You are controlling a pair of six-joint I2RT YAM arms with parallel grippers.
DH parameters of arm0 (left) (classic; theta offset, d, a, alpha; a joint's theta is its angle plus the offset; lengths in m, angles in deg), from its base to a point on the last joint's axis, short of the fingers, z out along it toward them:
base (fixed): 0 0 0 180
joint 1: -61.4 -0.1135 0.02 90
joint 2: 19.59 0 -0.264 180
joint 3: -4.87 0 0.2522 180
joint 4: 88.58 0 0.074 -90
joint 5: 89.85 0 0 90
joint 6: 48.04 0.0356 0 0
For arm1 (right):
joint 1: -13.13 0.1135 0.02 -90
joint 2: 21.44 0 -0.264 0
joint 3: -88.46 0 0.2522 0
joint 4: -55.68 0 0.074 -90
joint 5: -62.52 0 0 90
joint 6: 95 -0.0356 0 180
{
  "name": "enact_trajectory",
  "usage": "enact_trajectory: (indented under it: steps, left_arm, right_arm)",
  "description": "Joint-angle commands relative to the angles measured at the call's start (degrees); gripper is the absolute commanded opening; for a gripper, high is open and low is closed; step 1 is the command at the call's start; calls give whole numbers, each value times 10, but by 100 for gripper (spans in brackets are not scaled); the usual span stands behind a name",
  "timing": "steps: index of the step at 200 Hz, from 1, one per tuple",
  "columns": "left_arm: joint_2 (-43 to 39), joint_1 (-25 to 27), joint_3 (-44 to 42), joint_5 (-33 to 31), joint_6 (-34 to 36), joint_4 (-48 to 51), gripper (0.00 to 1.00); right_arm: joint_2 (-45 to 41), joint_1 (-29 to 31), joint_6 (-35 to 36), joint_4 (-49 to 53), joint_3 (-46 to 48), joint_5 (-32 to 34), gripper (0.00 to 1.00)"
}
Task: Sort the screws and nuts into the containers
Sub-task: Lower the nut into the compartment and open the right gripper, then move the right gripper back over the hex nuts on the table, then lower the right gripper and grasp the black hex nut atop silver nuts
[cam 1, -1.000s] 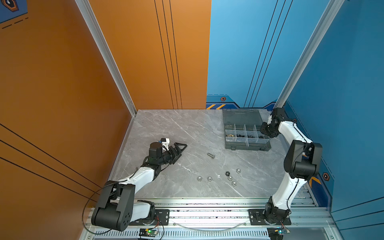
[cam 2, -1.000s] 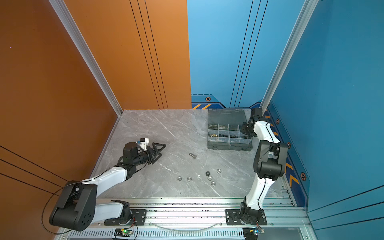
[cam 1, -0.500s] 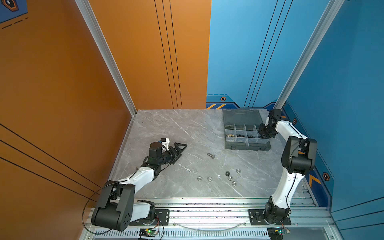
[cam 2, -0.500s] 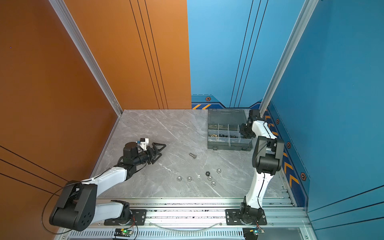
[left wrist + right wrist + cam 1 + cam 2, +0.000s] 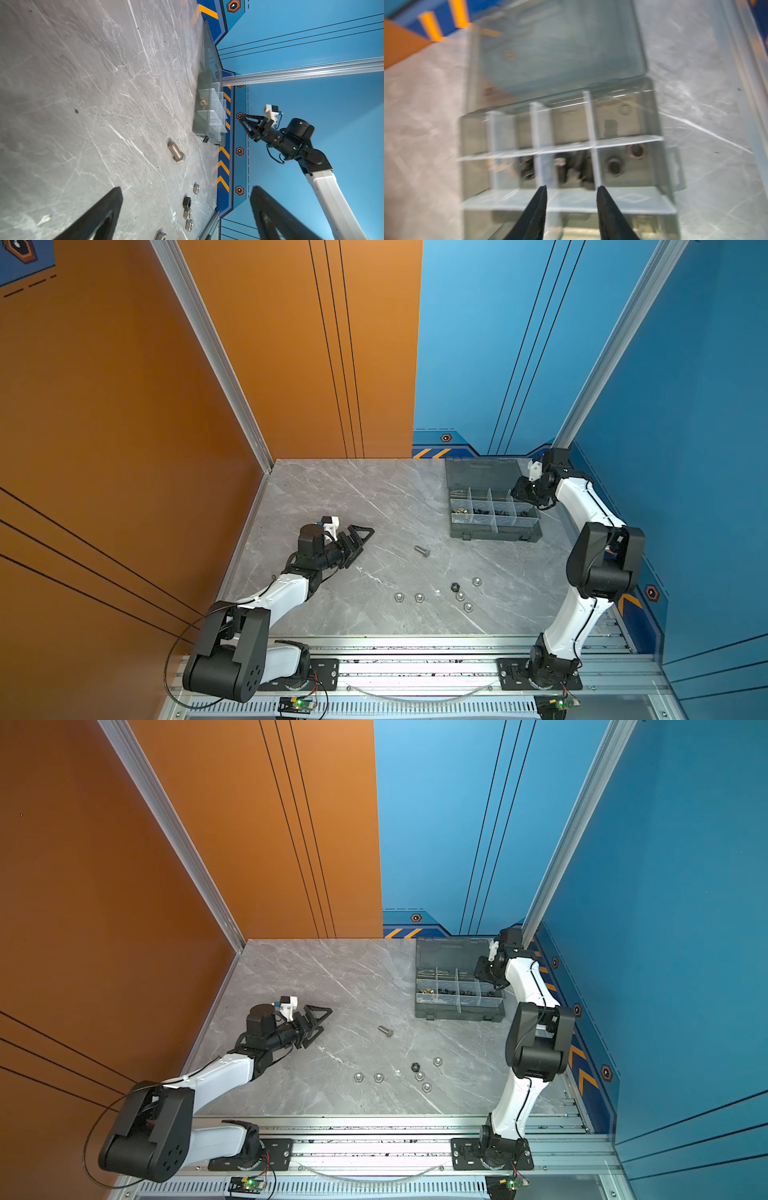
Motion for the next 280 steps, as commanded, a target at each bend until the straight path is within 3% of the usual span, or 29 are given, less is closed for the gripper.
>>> enact_trajectory:
  steps: [1,19,40,109,173,280]
  left_arm:
    - [-10,0,3,-11,7,10,98]
    - [-10,-2,8,-8,11,19,98]
    - [-9,-4,14,-7,17,27,98]
    - [1,-5,16,-3,20,28,98]
    - [3,-4,16,-1,21,27,98]
    - [-2,-4,7,-4,22,27,98]
  right_arm:
    - [-54,55,41,58,27,-53,43]
    - [-73,97,15,65,46,-100,43]
    - [-85,155,-45,72,62,-103,44]
    - [-119,300,-48,170,149,8,46]
    - [-124,374,-54,182,256,26,46]
    - [-67,421,-32,171,269,95,46]
